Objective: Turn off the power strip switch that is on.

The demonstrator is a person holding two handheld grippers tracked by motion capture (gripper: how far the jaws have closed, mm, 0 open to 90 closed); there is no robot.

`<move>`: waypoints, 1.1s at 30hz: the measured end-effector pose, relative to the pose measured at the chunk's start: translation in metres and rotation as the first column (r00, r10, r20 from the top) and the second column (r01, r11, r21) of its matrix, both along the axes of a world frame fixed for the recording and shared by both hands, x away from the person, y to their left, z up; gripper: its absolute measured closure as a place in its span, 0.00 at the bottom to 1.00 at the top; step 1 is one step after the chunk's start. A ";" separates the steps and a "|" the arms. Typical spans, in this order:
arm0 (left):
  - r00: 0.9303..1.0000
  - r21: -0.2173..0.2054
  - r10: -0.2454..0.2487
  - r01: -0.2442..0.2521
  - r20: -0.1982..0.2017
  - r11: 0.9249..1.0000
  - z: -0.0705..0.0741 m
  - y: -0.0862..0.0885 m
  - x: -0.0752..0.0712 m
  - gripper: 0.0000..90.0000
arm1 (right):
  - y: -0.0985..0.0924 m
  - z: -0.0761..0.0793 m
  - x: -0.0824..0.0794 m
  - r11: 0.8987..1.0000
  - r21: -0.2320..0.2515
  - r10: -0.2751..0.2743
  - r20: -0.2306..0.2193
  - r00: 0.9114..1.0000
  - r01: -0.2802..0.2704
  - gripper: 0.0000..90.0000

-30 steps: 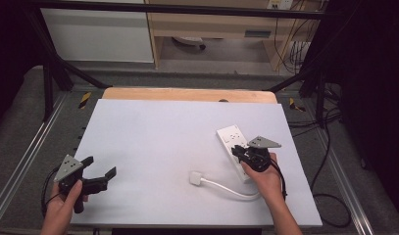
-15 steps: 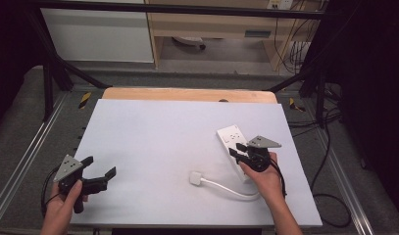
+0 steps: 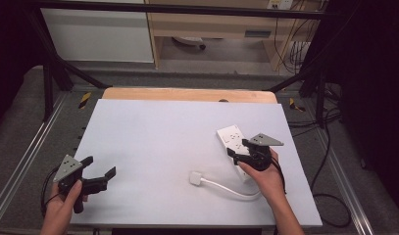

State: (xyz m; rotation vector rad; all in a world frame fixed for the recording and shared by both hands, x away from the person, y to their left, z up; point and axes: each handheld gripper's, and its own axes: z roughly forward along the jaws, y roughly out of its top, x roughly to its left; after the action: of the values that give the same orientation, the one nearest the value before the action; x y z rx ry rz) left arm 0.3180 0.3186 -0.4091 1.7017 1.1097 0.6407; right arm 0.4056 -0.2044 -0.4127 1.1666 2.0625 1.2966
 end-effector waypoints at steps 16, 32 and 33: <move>1.000 0.002 -0.004 0.004 -0.008 1.000 -0.001 0.000 0.000 0.05 | 0.000 0.009 -0.001 0.999 0.039 -0.020 0.058 0.998 0.018 0.05; 1.000 0.003 -0.011 0.011 -0.010 1.000 -0.001 -0.001 0.000 0.05 | -0.011 0.037 -0.017 0.997 0.079 -0.026 0.143 0.989 0.015 0.05; 1.000 0.003 -0.011 0.011 -0.010 1.000 -0.001 -0.001 0.000 0.05 | -0.014 0.039 -0.019 0.996 0.083 -0.029 0.146 0.989 0.017 0.05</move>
State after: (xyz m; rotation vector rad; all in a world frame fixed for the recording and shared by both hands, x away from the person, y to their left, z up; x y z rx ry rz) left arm 0.3175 0.3173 -0.4097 1.7137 1.1062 0.6280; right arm 0.3871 -0.2180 -0.3739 1.0911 1.9012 1.4231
